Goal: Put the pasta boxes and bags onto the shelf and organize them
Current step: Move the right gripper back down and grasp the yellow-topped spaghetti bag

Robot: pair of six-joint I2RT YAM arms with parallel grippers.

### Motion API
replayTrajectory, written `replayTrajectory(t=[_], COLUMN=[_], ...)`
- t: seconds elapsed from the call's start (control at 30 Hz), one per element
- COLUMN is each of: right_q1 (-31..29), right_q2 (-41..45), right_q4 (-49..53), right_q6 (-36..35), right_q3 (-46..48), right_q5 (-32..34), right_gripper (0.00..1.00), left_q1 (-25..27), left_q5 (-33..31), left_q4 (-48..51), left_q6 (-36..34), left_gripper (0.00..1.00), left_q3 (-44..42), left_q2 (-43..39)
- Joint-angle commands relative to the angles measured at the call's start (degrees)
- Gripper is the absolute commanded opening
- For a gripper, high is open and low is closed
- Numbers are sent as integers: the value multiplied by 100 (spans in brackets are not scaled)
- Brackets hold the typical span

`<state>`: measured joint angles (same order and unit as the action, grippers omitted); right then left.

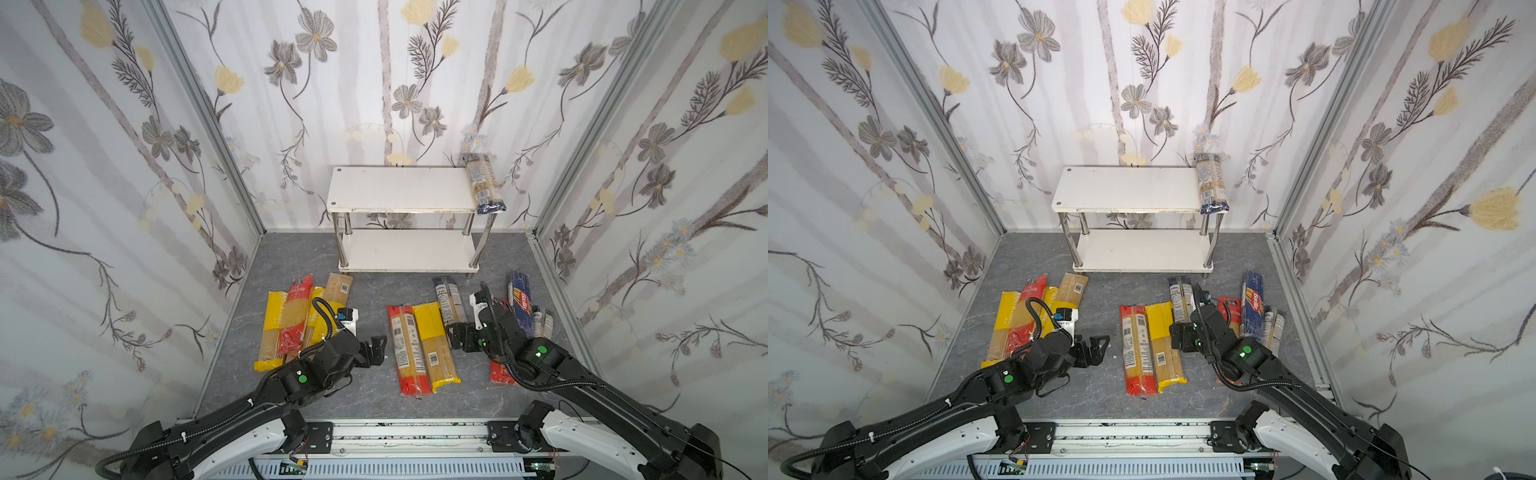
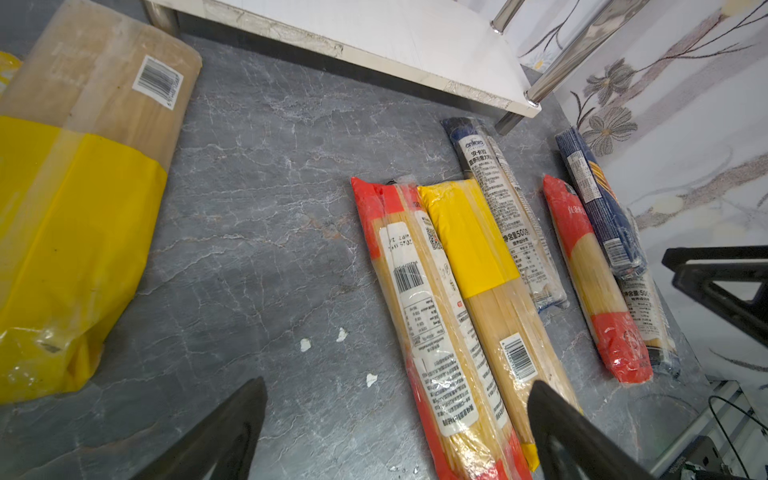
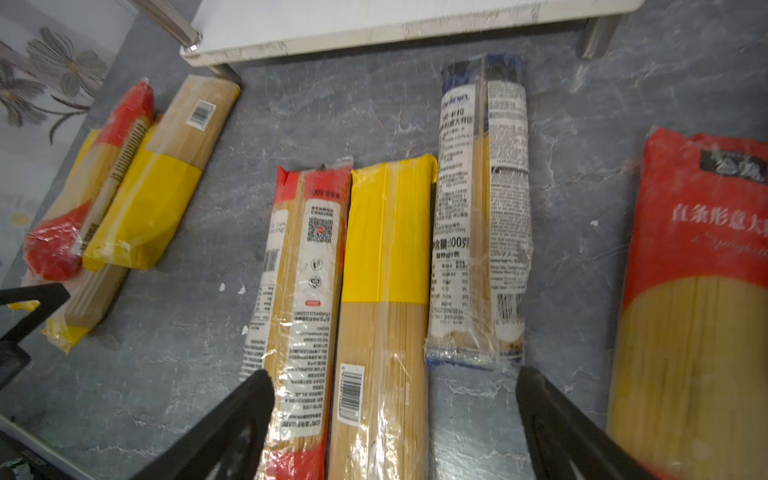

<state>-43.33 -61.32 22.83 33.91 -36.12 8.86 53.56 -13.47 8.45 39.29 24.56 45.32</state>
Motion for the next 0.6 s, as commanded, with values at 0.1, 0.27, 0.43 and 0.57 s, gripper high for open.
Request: replayTrajectory(t=[0.1, 0.27, 0.43, 0.57], right_q1=[-645, -1001, -1282, -1393], right_q2=[-489, -867, -1317, -1694], right_q4=[-694, -989, -1116, -1229], right_q6=[599, 895, 1145, 1252], right_q3=[327, 567, 677, 740], right_q5=[368, 386, 495, 518], right_gripper=[90, 90, 90, 90], left_q1=[5, 6, 5, 6], left_q5=[-23, -41, -51, -56], left_q4=[-115, -115, -130, -124], left_q6=[316, 257, 220, 189], left_gripper=[100, 100, 100, 100], left_q3=[-239, -224, -240, -299], left_q2=[-111, 9, 68, 26])
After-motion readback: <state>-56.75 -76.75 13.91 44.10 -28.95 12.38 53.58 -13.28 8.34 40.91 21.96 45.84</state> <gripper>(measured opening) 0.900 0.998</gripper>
